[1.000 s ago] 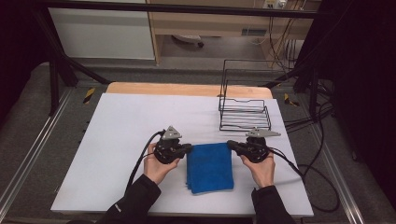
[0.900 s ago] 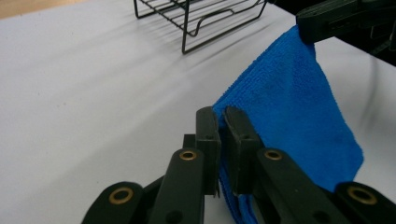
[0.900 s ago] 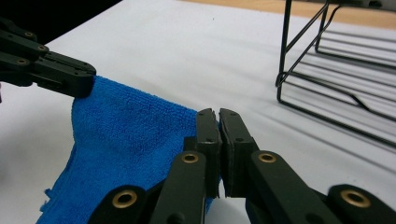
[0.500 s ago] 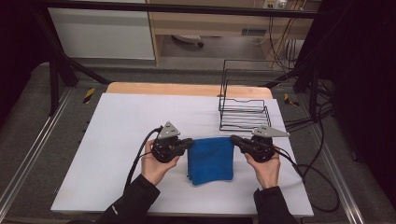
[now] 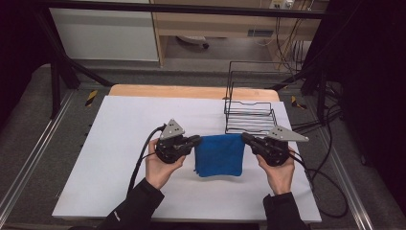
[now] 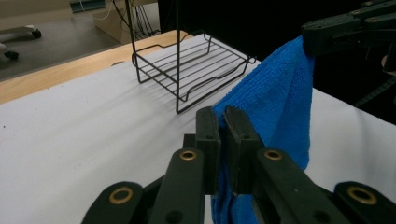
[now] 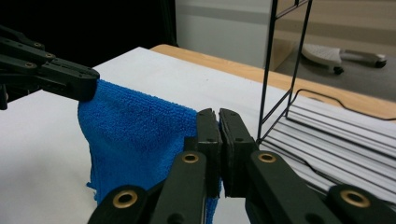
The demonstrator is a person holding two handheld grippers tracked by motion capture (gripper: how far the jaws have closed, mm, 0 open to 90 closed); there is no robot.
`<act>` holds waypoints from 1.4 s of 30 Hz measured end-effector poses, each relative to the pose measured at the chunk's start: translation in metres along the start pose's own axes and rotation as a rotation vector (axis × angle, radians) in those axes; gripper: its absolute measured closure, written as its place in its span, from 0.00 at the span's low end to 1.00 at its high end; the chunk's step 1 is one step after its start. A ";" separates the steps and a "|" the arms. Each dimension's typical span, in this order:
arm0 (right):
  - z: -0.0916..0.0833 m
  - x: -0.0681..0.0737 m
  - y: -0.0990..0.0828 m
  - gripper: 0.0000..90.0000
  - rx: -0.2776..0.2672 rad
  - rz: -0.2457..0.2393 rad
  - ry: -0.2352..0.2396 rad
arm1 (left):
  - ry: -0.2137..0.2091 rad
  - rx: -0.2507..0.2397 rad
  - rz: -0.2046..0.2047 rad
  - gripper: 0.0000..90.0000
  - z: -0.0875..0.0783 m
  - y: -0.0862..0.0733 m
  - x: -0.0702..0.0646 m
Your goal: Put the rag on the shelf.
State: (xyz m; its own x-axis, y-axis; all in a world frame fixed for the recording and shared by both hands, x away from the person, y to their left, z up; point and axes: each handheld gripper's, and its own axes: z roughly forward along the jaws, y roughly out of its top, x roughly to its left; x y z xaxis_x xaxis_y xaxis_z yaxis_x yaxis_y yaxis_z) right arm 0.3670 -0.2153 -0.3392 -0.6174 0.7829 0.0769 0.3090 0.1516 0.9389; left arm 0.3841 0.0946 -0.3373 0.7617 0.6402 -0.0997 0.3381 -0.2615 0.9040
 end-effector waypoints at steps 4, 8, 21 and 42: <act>-0.010 -0.001 0.007 0.98 -0.041 -0.006 -0.026 | 0.001 -0.024 0.013 0.94 0.001 0.010 -0.004; -0.017 -0.003 0.012 0.98 -0.078 -0.008 -0.050 | 0.002 -0.054 0.020 0.94 0.003 0.019 -0.008; -0.033 -0.006 0.033 0.98 -0.167 -0.029 -0.106 | 0.005 -0.153 0.019 0.94 0.008 0.044 -0.011; -0.052 -0.019 0.074 0.98 -0.296 -0.059 -0.192 | 0.006 -0.286 0.045 0.94 0.015 0.091 -0.019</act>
State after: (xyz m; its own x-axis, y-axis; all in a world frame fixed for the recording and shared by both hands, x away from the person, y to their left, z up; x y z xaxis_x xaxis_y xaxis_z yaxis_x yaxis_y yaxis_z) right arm 0.3639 -0.2505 -0.2534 -0.4717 0.8816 -0.0181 0.0368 0.0402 0.9985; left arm 0.4086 0.0475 -0.2589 0.7687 0.6373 -0.0554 0.1339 -0.0757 0.9881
